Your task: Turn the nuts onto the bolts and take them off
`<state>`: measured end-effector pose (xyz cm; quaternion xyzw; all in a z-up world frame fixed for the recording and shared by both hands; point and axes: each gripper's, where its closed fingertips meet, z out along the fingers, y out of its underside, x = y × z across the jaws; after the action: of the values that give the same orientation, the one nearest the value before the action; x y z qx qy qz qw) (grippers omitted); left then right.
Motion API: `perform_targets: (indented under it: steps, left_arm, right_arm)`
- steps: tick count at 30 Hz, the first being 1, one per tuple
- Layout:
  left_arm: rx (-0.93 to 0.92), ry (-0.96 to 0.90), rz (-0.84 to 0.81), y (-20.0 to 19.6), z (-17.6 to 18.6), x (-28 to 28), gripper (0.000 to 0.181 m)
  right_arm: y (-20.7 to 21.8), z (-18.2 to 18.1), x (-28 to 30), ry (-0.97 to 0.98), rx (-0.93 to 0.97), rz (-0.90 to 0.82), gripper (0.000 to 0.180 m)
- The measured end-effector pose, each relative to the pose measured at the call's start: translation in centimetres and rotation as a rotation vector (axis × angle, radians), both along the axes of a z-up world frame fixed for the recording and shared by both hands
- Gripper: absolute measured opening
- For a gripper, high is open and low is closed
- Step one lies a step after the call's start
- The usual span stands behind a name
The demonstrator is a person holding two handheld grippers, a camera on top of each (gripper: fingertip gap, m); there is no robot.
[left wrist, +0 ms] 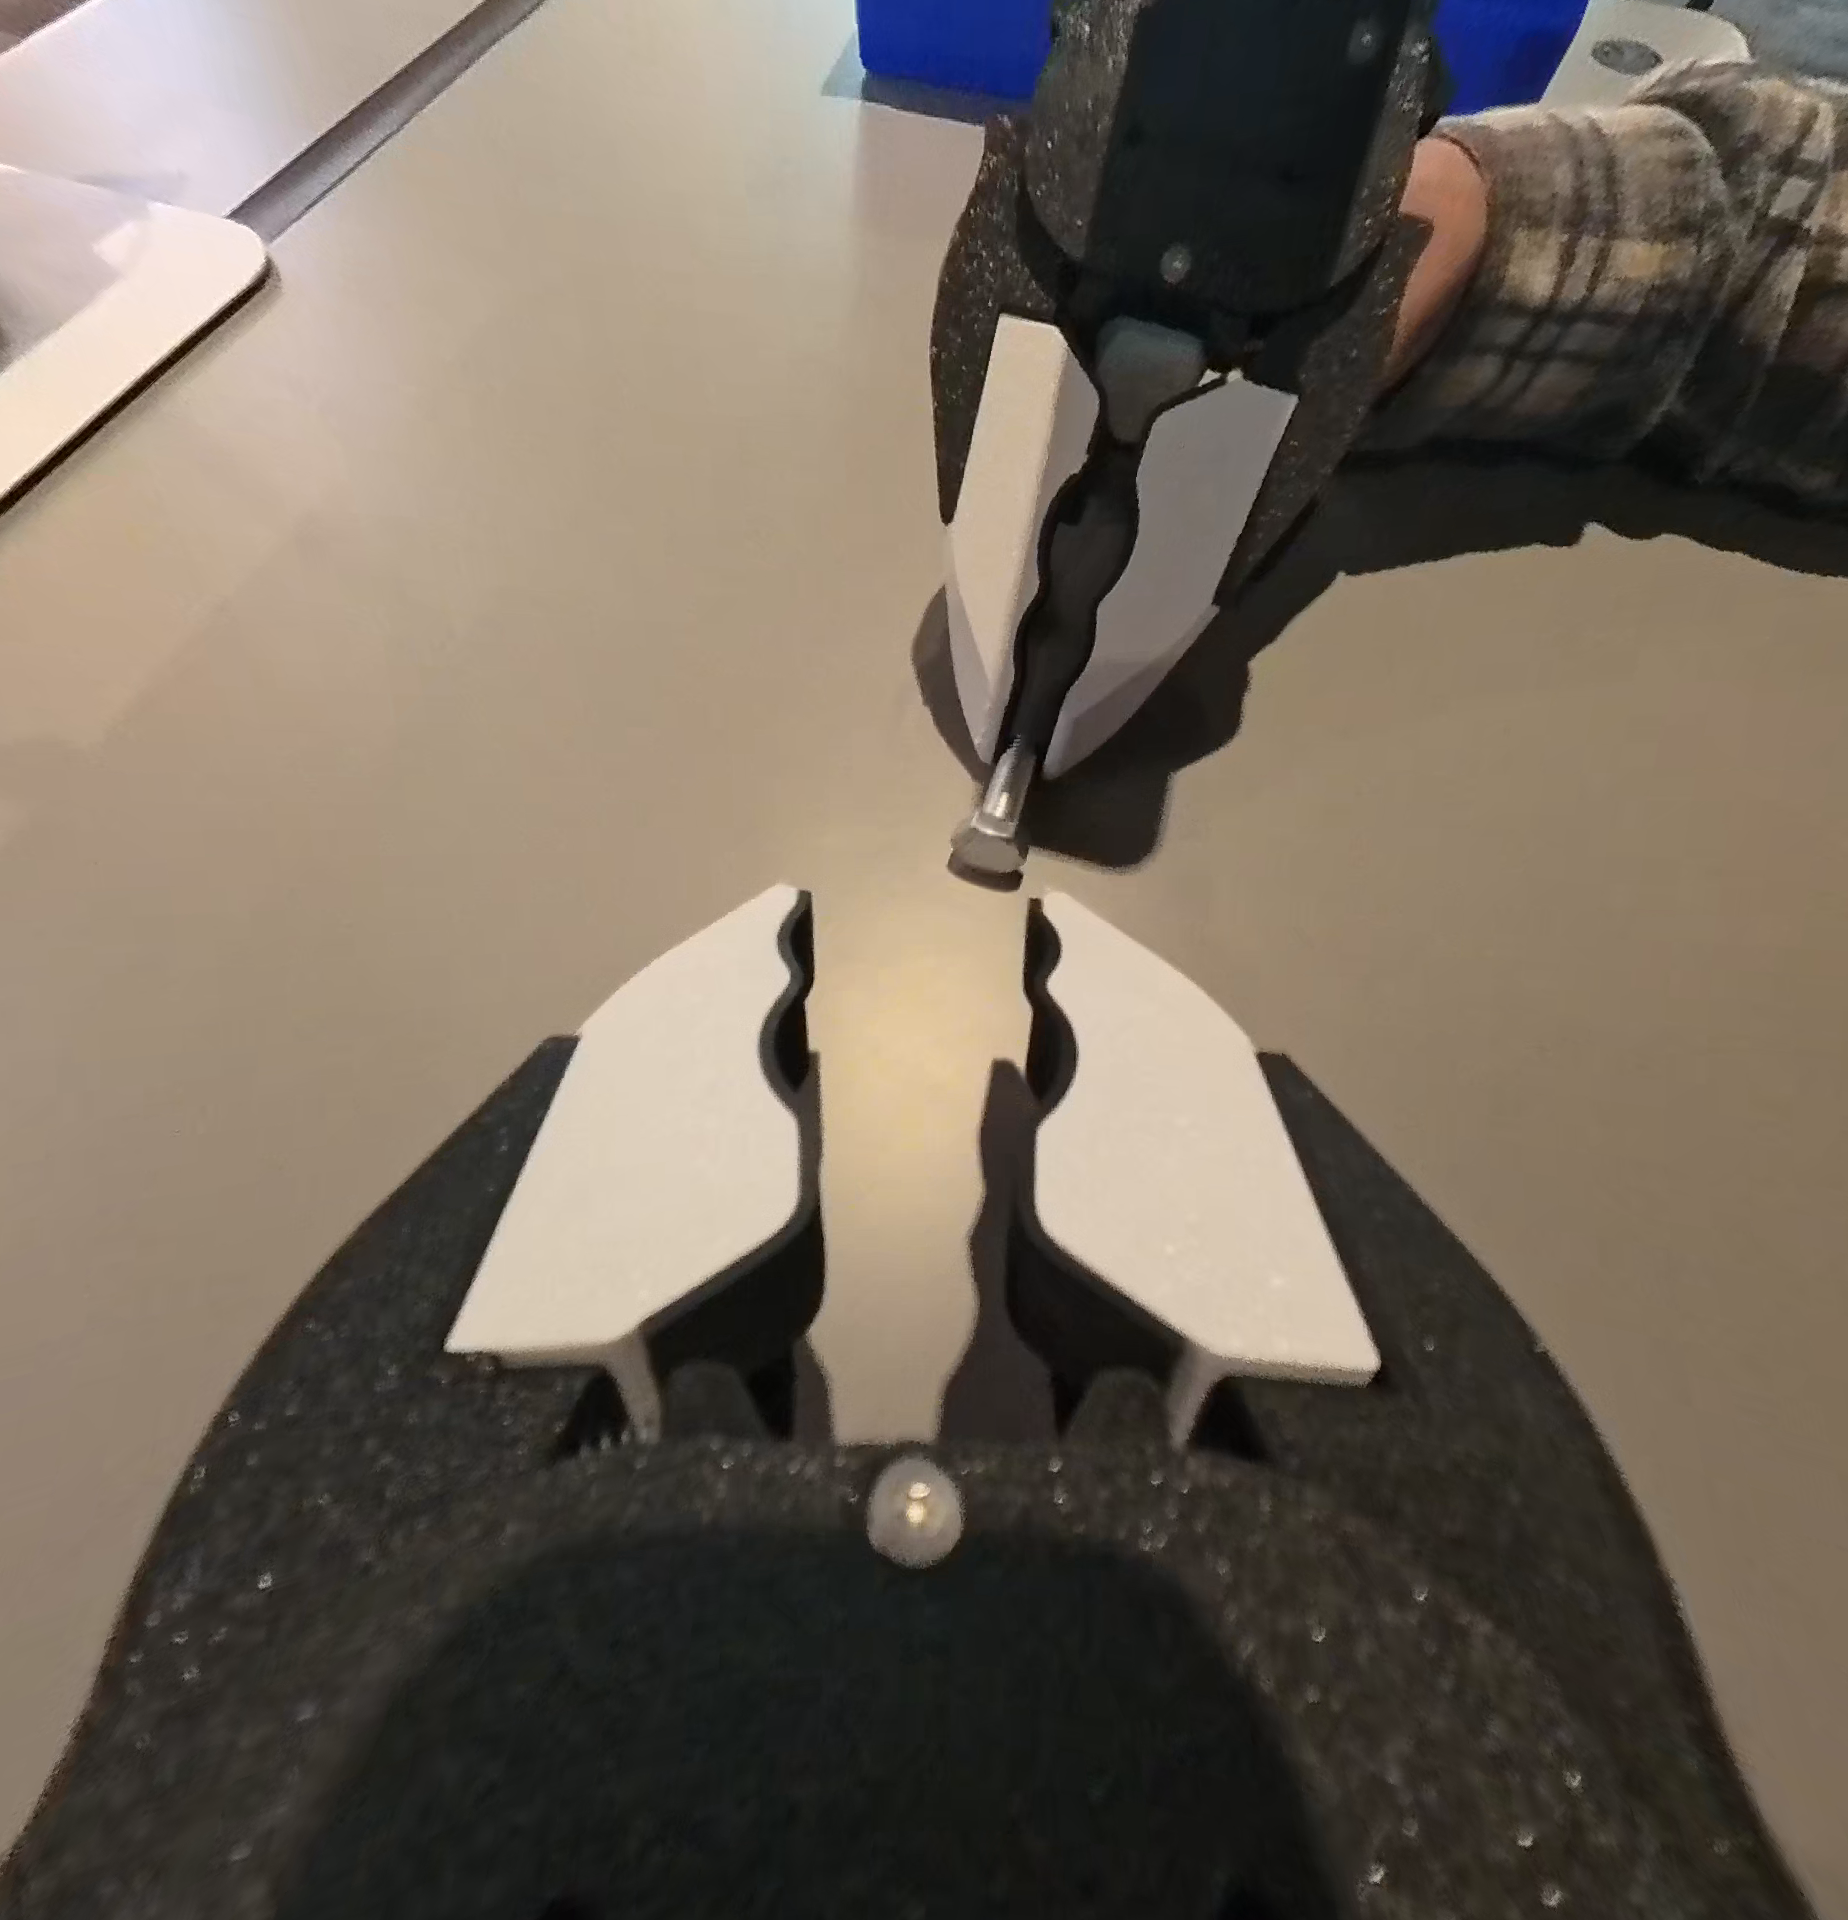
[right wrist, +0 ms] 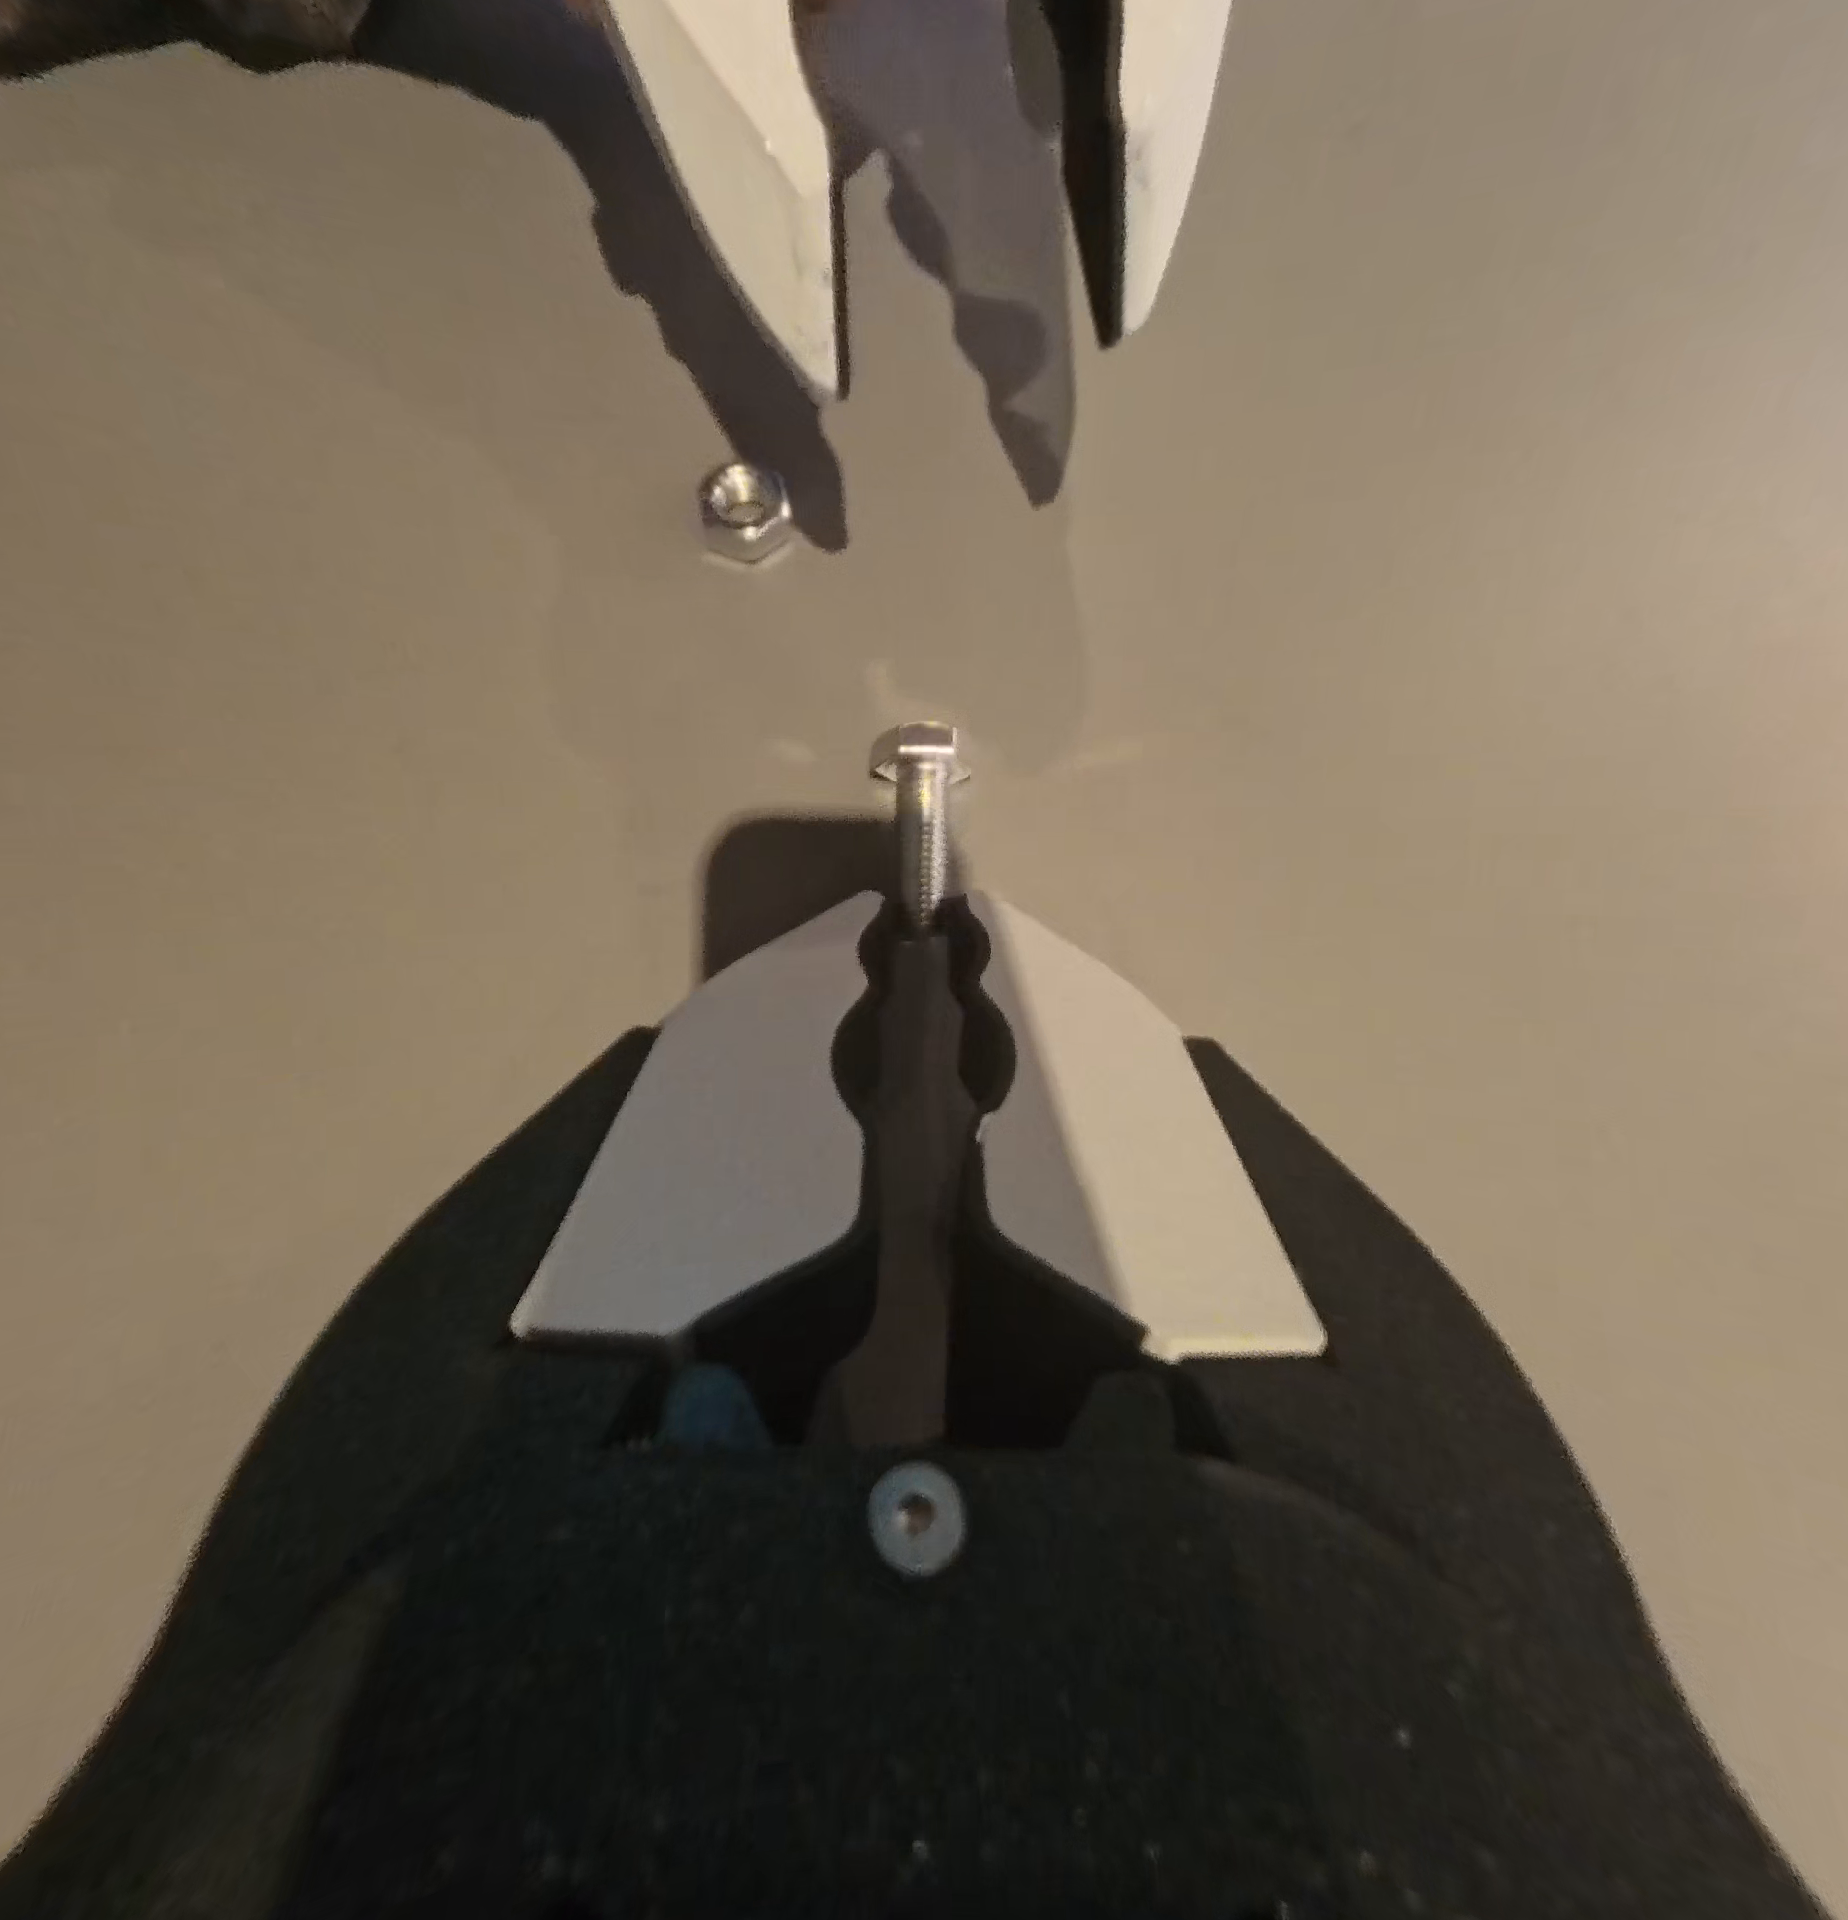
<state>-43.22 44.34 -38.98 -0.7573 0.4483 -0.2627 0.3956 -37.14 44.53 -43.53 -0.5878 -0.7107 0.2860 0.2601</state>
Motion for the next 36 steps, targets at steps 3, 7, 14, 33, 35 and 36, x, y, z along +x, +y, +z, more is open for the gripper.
perform_targets:
  steps: [3, 7, 14, 33, 35, 36]
  left_arm:
    - [0.004, 0.0, -0.009, -0.2, -0.1, 0.6, 0.038]
    - [0.004, 0.012, -0.026, -0.5, -0.5, 1.8, 0.038]
    - [0.031, 0.056, -0.075, -1.6, -0.8, 4.3, 0.038]
    - [0.083, 0.036, -0.119, -2.4, -0.2, 6.1, 0.025]
    - [0.094, 0.035, -0.115, -2.3, -0.1, 6.1, 0.022]
    - [0.099, 0.032, -0.113, -2.3, 0.0, 6.1, 0.021]
  right_arm:
    - [0.0, 0.5, 0.1, 0.022, 0.005, -0.005, 0.009]
    - [-0.3, 1.6, 0.6, 0.008, 0.063, 0.001, 0.009]
    - [-1.4, 2.5, 0.6, -0.03, 0.103, 0.024, 0.009]
    - [-2.4, 4.7, 0.5, 0.062, 0.07, 0.041, 0.009]
    - [-2.4, 4.9, 0.5, 0.071, 0.066, 0.044, 0.009]
    - [-2.5, 5.0, 0.4, 0.079, 0.062, 0.045, 0.009]
